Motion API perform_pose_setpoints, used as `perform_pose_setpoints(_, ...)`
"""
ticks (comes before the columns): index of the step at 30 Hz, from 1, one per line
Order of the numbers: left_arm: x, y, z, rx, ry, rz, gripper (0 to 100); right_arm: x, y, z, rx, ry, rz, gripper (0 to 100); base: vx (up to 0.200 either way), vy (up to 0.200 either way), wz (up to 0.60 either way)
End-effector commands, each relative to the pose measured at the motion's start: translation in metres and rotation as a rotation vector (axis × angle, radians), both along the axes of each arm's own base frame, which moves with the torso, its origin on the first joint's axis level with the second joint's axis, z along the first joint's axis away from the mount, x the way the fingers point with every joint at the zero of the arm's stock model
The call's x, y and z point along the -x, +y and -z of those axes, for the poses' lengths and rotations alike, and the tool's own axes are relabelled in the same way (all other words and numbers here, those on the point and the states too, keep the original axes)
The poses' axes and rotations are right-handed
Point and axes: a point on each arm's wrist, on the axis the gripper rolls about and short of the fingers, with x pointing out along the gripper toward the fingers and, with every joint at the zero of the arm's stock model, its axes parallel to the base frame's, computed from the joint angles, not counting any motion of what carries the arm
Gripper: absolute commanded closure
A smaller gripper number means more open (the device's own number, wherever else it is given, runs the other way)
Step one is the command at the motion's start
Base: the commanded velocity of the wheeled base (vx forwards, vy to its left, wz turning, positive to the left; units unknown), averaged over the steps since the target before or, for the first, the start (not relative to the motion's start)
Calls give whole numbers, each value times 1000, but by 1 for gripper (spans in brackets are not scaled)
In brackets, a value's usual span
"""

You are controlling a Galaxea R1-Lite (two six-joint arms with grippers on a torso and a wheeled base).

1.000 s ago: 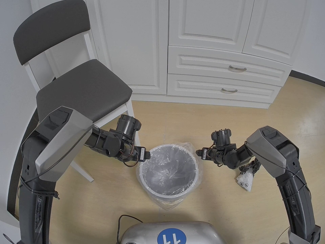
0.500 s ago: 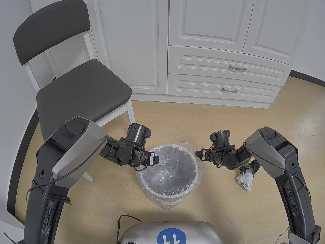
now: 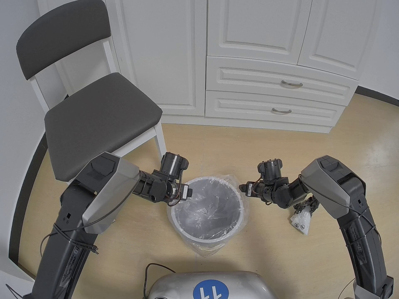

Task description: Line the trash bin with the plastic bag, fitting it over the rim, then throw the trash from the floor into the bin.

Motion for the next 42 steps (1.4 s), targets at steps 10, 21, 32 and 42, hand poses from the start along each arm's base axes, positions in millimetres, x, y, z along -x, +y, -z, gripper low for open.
perform_pose_setpoints(10,-24,14,16,8,-44,-56,0,-1,1,-5,-5,-15,2,0,0,0,0)
perform_pose_setpoints(21,-32,10,4,83,-116,-86,0,1,5,-16,-13,-34,-7,0,0,0,0)
perform_pose_setpoints(32,-33,8,1,130,-155,-82,0,8,9,-22,-7,-27,-19,0,0,0,0)
perform_pose_setpoints(42,-15,14,-12,158,-85,-15,0,44,34,-57,-17,-53,-93,0,0,0,0)
